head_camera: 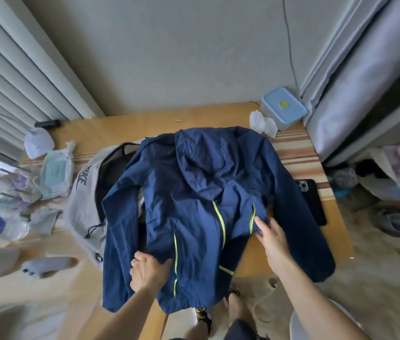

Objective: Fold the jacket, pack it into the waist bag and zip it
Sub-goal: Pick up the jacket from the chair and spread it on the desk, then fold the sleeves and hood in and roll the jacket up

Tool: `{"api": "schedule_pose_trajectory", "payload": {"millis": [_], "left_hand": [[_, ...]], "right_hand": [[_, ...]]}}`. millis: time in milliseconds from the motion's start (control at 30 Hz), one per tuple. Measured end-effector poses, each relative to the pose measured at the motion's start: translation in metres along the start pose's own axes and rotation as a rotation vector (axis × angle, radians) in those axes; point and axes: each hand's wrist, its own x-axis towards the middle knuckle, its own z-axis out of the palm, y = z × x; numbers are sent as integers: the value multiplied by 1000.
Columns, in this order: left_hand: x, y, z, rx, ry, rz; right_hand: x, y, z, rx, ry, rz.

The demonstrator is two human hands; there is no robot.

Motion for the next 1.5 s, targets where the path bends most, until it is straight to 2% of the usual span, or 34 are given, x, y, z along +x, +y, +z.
{"api": "schedule_pose_trajectory", "payload": {"millis": [33,67,167,233,267,333,400,467,533,567,667,733,800,867,1000,1067,1167,1200,1267,1367,1433,1500], "left_hand": [[3,-9,3,-17,-49,-23],[6,-18,7,-34,-97,-25],[12,-37,15,-48,-144,70],[5,-40,11,-149,-119,149],[-1,-38,5,-263,-116,173],[-9,-39,-6,-476,-116,203],[-12,-40,-14,-546,-105,219],[-11,-43,-17,-554,-120,186],[-11,-44,-19,-572,-173,124],[-11,-44,-20,-580,-218,94],[-14,-47,-22,-544,-328,79],[-16,-48,-22,-488,-323,108],[-18,-48,-23,-501,-293,165],[-22,-46,-27,-517,-248,244],[-32,-41,-35,-560,-178,359],[-36,-39,-40,-609,-165,340],[-37,-44,-46,-657,-174,270],[-36,-47,-46,-644,-173,235],[-28,-55,-43,-566,-171,168],[-11,-73,-27,-348,-199,83],[0,-85,-15,-151,-210,69],[1,-86,-12,1,-176,62]], "right_hand": [[-3,-1,-4,121,-47,27],[-7,0,-8,134,-100,44],[-22,5,-17,-276,-245,36],[-24,3,-20,-411,-217,-24],[-22,-3,-22,-343,-180,-39],[-20,-20,-27,-34,-132,-31],[-13,-31,-30,153,-62,27],[-6,-25,-28,-84,-30,101],[-5,-14,-17,-332,-84,162],[-9,-11,-9,-379,-111,174],[-20,-13,8,-586,-168,-9],[-21,-15,13,-777,-165,-128],[-14,-11,13,-858,-121,-264],[-16,-19,10,-727,-153,-293],[-29,-34,-5,-266,-237,-126],[-36,-32,-22,-6,-231,-12],[-54,-19,-50,164,-126,79],[-62,-11,-59,180,-62,86],[-66,9,-75,46,86,59],[-55,32,-81,-283,87,-75],[-42,50,-82,-506,72,-96],[-26,64,-87,-503,119,-61]]}}
